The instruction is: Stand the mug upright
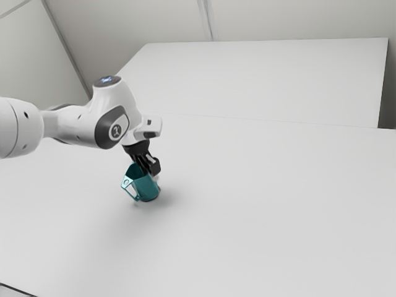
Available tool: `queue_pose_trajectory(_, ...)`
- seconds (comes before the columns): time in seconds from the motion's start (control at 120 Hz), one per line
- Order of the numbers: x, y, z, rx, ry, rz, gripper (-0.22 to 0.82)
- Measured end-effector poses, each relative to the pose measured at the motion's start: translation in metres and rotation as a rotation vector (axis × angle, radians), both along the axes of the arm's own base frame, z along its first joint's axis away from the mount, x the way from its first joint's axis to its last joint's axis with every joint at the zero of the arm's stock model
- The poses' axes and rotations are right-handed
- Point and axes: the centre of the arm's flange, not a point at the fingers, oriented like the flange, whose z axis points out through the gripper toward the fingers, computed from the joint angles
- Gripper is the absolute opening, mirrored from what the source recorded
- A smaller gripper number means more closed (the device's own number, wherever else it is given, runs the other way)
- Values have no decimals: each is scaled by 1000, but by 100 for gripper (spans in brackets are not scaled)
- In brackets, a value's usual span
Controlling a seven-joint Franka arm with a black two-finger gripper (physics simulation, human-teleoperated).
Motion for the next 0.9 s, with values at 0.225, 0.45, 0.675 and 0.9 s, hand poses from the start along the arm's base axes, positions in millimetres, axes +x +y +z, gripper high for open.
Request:
queue_pose_trajectory(0.225, 4, -1, 32, 0, -36, -1, 21)
queue_pose_trajectory(0.45, 37, -3, 98, -5, -117, 1, 30)
queue_pose_trajectory(0.675, 91, -1, 147, -18, -134, 34, 47)
queue_pose_trajectory(0.9, 109, 33, 160, -28, -55, 166, 56)
